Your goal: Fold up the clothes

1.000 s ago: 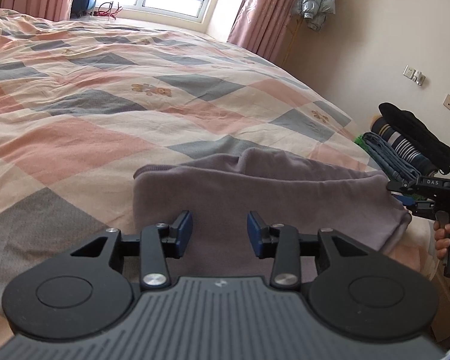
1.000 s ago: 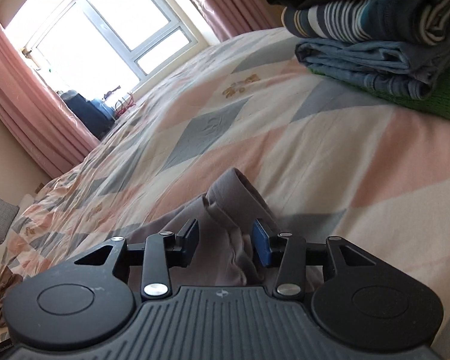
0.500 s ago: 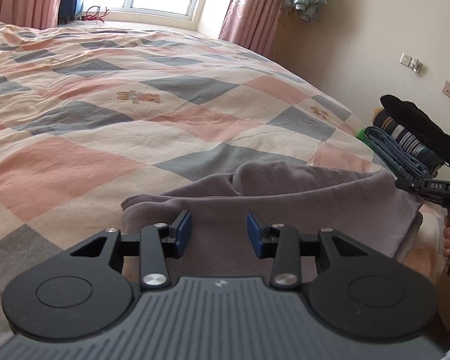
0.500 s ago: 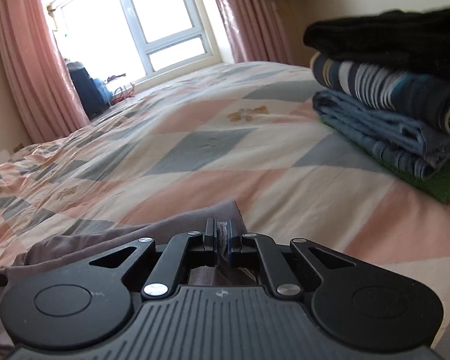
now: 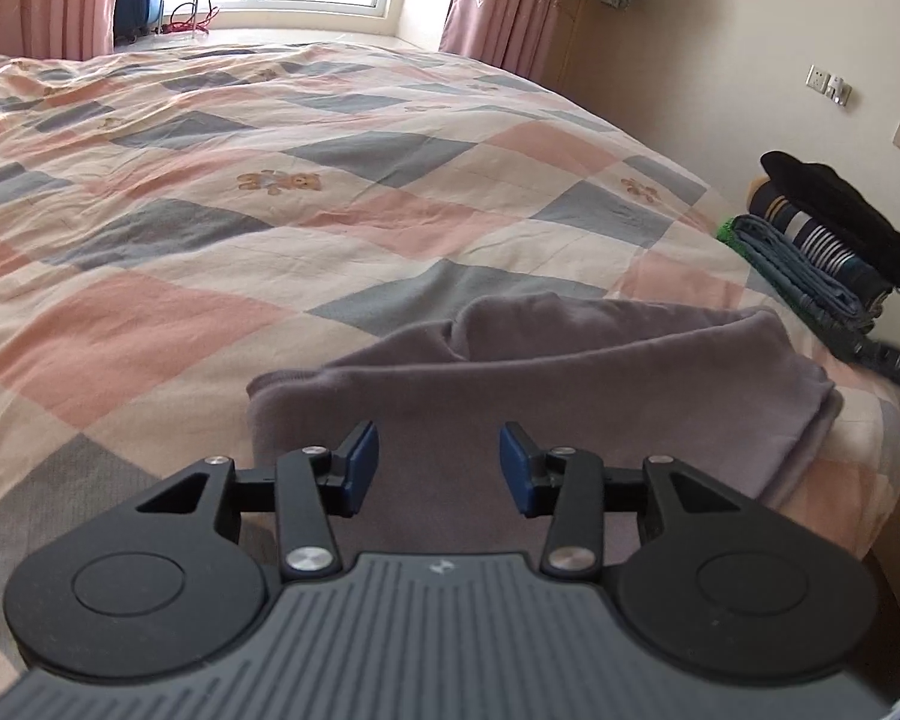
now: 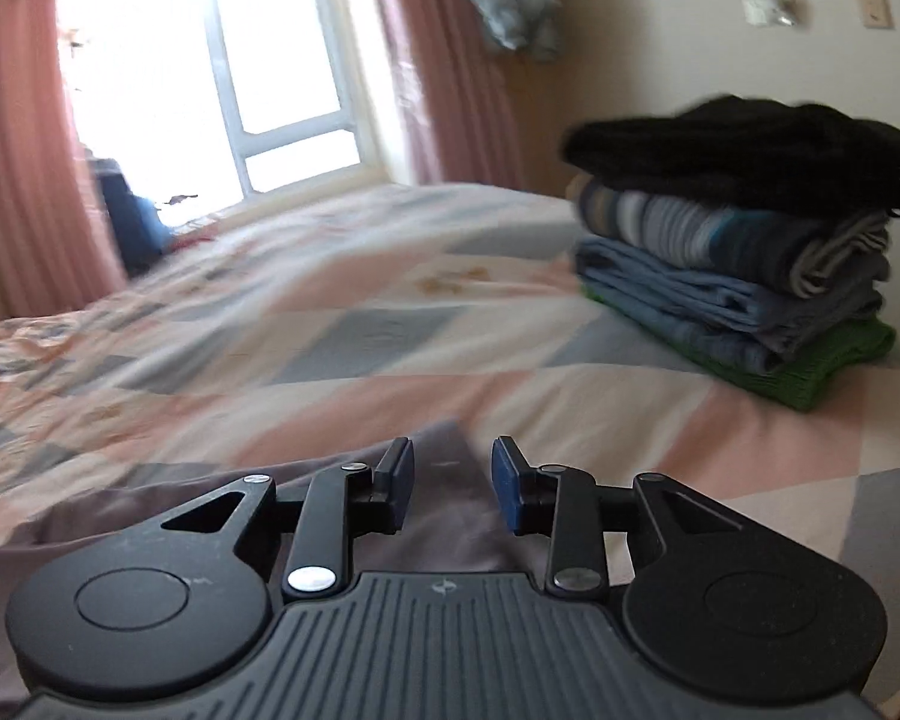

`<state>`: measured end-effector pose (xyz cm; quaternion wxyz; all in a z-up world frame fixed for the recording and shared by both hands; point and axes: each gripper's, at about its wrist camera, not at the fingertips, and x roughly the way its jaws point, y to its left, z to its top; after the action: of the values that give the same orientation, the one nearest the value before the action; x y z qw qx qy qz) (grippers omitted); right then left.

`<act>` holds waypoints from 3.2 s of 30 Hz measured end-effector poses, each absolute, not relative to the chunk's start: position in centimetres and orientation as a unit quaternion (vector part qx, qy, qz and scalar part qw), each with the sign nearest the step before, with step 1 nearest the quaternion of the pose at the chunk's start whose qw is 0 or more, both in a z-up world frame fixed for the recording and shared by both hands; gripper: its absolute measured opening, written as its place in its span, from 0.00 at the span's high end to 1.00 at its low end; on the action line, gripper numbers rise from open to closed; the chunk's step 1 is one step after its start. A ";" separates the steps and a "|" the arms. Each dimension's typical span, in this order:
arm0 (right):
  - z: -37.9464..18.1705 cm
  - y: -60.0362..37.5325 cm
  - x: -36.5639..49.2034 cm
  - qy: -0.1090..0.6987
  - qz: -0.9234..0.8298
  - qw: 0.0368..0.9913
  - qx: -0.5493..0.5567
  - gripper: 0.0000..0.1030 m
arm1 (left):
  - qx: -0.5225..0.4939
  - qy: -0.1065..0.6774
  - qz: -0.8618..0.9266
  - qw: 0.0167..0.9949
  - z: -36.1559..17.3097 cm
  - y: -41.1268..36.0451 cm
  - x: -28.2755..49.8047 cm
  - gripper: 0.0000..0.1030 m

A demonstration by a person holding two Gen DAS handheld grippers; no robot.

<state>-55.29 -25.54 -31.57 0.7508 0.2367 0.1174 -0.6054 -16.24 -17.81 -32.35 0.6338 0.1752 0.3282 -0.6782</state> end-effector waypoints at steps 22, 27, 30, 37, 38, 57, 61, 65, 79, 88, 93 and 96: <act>-30.6 -9.1 -51.0 0.082 -0.551 0.747 0.362 0.62 | 0.226 0.295 -0.670 0.642 -28.5 -3.8 -20.1 0.61; -28.0 -6.4 -50.5 0.090 -0.557 0.752 0.342 0.55 | 0.229 0.286 -0.663 0.653 -27.3 -1.2 -20.4 0.57; -26.7 -5.2 -50.2 0.091 -0.557 0.758 0.326 0.53 | 0.228 0.276 -0.661 0.659 -26.6 -0.2 -20.6 0.53; -26.1 -3.7 -49.5 0.093 -0.551 0.770 0.309 0.49 | 0.228 0.259 -0.665 0.662 -25.7 0.6 -21.2 0.51; -26.1 -3.6 -49.4 0.093 -0.550 0.771 0.308 0.49 | 0.230 0.259 -0.665 0.662 -25.7 0.6 -21.3 0.51; -29.7 -6.6 -46.4 0.155 -0.525 0.789 0.278 0.48 | 0.181 0.389 -0.660 0.617 -29.7 -5.5 -14.2 0.54; -30.9 -7.2 -41.9 0.209 -0.484 0.822 0.216 0.48 | 0.136 0.454 -0.646 0.599 -31.4 -9.3 -9.9 0.54; -32.3 -7.5 -35.4 0.267 -0.427 0.855 0.128 0.48 | 0.087 0.513 -0.634 0.572 -33.6 -13.4 -6.6 0.54; -38.8 -6.3 -21.6 0.384 -0.355 0.836 -0.165 0.51 | 0.054 0.563 -0.631 0.531 -37.5 -21.3 -4.1 0.66; -35.5 -8.2 -26.0 0.290 -0.371 0.881 -0.053 0.82 | 0.030 0.528 -0.658 0.536 -33.6 -21.4 -5.7 0.83; -31.6 -13.9 -35.7 0.133 -0.371 0.895 0.211 0.82 | 0.002 0.469 -0.722 0.509 -27.3 -22.2 -9.8 0.66; -31.2 -17.1 -42.1 0.062 -0.400 0.864 0.300 0.83 | 0.007 0.430 -0.757 0.492 -24.6 -23.2 -13.4 0.56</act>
<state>-42.14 -17.09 -31.16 0.8640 0.3000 0.0622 -0.3996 -13.39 -23.17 -24.55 0.4916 0.0074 0.4298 -0.7573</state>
